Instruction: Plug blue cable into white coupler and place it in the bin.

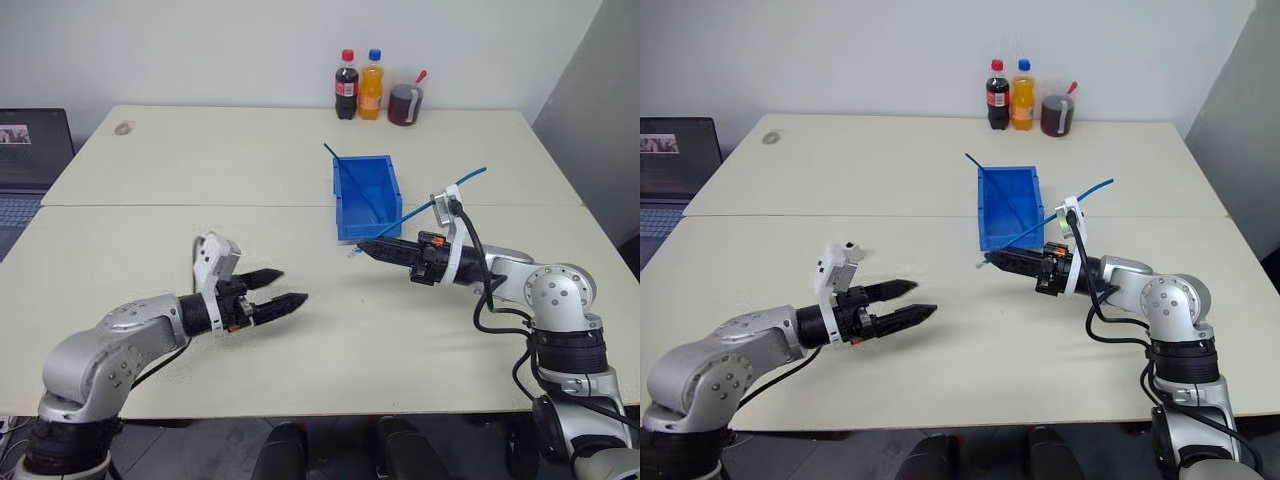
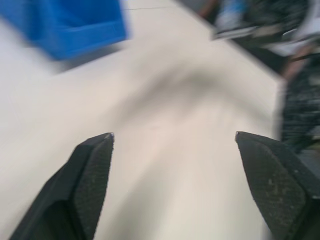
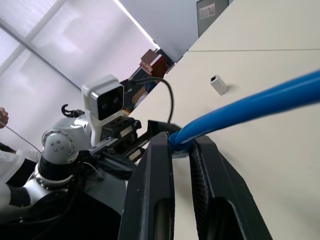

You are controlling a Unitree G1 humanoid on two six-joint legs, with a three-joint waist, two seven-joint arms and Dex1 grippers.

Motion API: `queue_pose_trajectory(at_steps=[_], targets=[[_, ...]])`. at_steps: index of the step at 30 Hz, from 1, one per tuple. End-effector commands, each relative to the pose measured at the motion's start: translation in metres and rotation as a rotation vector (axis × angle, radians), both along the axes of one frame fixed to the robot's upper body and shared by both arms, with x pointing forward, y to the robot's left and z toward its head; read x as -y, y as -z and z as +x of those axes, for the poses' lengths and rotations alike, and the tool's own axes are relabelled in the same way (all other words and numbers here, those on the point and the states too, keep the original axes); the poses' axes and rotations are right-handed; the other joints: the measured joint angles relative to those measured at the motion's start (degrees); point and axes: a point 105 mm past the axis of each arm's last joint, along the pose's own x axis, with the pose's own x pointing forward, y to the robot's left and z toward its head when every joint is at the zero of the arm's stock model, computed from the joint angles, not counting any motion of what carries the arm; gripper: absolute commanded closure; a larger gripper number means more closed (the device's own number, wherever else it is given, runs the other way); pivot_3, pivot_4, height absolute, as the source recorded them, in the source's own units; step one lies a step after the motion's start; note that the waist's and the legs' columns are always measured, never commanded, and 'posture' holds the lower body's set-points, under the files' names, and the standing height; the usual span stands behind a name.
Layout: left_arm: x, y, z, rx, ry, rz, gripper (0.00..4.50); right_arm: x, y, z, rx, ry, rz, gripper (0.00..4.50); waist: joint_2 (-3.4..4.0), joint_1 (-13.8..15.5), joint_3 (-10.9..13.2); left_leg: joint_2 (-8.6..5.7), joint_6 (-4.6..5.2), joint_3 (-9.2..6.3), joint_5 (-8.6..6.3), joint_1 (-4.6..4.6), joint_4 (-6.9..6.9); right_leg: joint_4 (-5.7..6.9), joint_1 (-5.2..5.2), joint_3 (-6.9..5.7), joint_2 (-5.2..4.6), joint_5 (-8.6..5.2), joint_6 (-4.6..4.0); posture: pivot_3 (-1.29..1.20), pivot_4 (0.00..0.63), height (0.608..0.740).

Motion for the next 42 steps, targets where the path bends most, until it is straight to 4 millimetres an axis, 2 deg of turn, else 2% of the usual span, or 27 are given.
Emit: queue_pose_trajectory(at_steps=[1,3,4,6,9,13,20,28,37,42], targets=[[-0.018,0.001,0.0,0.133,-0.263,0.103,0.04,-0.002,-0.004,0.004,0.056,0.019,0.023,4.35,0.0,0.0,0.0,0.02,0.0,0.01,0.0,-0.04,0.01,-0.01,-0.01,-0.02,-0.07,0.01,0.01,0.0,0.15,0.74],[-0.042,0.008,0.001,0.181,-0.418,0.205,0.04,-0.006,-0.004,0.007,0.067,0.018,0.029,4.35,-0.01,0.05,0.0,0.02,0.0,0.01,0.0,-0.11,0.03,0.0,-0.02,-0.05,-0.16,0.05,-0.05,0.0,0.15,0.74],[-0.062,0.012,0.003,0.203,-0.495,0.286,0.04,-0.009,-0.004,0.008,0.074,0.015,0.032,4.35,-0.01,0.05,0.0,0.0,0.0,-0.01,0.0,-0.12,0.03,0.0,-0.03,-0.08,-0.16,0.09,-0.1,0.0,0.15,0.74],[-0.082,0.016,0.004,0.228,-0.557,0.376,0.04,-0.011,-0.005,0.009,0.082,0.011,0.035,4.35,-0.01,0.07,0.0,-0.07,0.0,-0.04,0.0,-0.11,0.04,0.04,-0.03,-0.13,-0.16,0.12,-0.13,0.0,0.15,0.74],[-0.104,0.016,0.013,0.244,-0.572,0.377,0.04,-0.013,-0.006,0.013,0.092,0.015,0.038,4.35,-0.01,0.08,0.0,-0.12,0.0,-0.04,0.01,-0.06,0.04,0.05,-0.02,-0.16,-0.06,0.08,-0.05,0.0,0.15,0.74],[-0.124,0.021,0.035,0.192,-0.456,0.327,0.04,-0.014,-0.006,0.015,0.102,0.028,0.036,4.35,-0.01,0.29,-0.01,-0.13,0.0,-0.05,0.02,-0.08,0.05,0.06,-0.02,-0.26,-0.05,0.08,-0.05,0.0,0.15,0.74],[-0.132,0.028,0.074,0.154,-0.281,0.346,0.04,-0.008,-0.007,0.016,0.111,0.062,0.022,4.35,-0.02,0.2,-0.01,-0.16,0.0,0.06,0.02,-0.16,0.04,0.01,-0.07,-0.39,-0.06,0.25,-0.28,0.0,0.15,0.74],[-0.119,0.034,0.102,0.126,-0.19,0.314,0.04,0.001,-0.009,0.014,0.117,0.1,0.0,4.35,-0.04,0.19,-0.02,-0.15,0.0,-0.02,0.02,-0.28,0.06,0.12,-0.2,-0.48,-0.05,0.3,-0.25,0.0,0.15,0.74],[-0.101,0.038,0.116,0.107,-0.133,0.289,0.04,0.002,-0.01,0.012,0.118,0.125,-0.006,4.35,-0.05,0.24,-0.03,-0.19,0.01,0.0,0.02,-0.3,0.17,0.14,-0.18,-0.46,-0.06,0.35,-0.16,0.0,0.15,0.74],[-0.105,0.039,0.113,0.093,-0.125,0.292,0.87,0.003,-0.011,0.014,0.124,0.146,-0.003,4.35,-0.05,0.17,-0.03,-0.18,0.01,-0.01,0.02,-0.29,0.21,0.18,-0.18,-0.47,-0.05,0.35,-0.16,0.0,0.15,0.74]])
